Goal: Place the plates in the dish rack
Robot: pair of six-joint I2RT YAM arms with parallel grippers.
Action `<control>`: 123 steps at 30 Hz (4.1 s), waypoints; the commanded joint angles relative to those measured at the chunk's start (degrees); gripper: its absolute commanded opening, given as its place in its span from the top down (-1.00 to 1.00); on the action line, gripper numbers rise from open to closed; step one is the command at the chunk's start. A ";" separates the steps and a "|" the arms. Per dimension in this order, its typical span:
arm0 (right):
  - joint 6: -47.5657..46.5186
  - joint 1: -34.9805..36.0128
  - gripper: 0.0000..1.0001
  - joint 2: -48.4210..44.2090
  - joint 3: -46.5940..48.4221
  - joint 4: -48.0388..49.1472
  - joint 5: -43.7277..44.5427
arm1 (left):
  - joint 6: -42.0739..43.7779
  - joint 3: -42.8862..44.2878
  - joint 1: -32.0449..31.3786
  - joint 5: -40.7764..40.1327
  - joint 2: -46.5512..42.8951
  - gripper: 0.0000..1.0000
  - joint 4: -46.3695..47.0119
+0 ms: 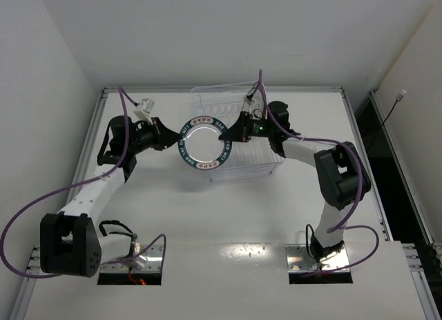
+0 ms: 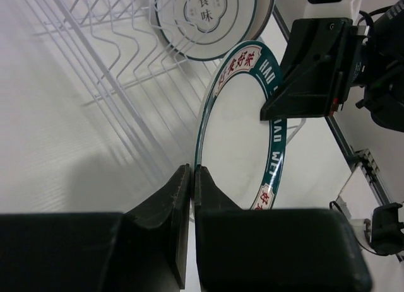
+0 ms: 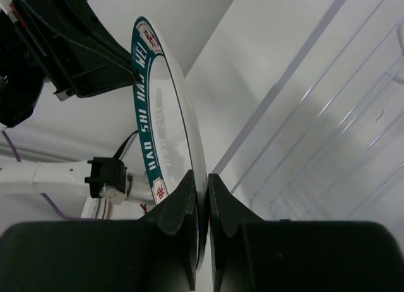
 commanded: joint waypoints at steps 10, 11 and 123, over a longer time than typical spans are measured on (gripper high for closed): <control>-10.36 -1.39 1.00 -7.44 10.51 -17.25 6.63 | 1.60 8.26 -0.85 -14.23 4.70 0.22 -13.20; -11.95 -1.40 1.00 -7.45 12.44 -19.97 7.61 | 1.60 8.79 -0.85 -16.59 5.31 0.22 -14.17; -33.67 11.35 -0.18 8.38 55.08 -71.93 92.43 | -0.07 14.15 -0.85 -40.96 10.33 0.14 -26.05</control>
